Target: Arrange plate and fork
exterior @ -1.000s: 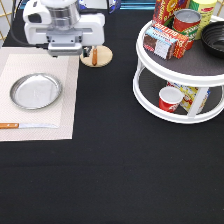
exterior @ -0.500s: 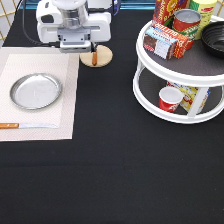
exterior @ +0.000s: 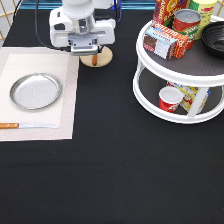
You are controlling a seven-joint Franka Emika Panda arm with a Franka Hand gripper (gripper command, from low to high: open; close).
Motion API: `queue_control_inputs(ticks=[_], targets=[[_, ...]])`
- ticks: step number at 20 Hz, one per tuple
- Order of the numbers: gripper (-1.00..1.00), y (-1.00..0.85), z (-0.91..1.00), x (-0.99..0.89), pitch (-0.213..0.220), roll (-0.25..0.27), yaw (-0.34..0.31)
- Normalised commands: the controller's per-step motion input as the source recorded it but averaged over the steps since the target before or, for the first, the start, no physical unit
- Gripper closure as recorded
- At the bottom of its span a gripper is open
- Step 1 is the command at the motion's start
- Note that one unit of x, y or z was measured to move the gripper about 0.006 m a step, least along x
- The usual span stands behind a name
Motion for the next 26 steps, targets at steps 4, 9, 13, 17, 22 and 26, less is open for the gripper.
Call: queue_control_inputs(ticks=[4,9,13,17,22,26], targets=[[-1.00,0.37,-0.09,-0.87,-0.219,-0.112,0.007],[-1.00,0.30,0.03,-0.88,-0.186,-0.075,0.013],[-1.00,0.07,0.03,-0.22,-0.087,-0.009,0.012],[-1.00,-0.10,-0.04,0.26,0.000,0.005,0.001],[-1.00,-0.12,-0.09,0.42,0.039,0.005,-0.002],[-1.00,-0.02,-0.25,0.23,0.012,0.000,-0.001]])
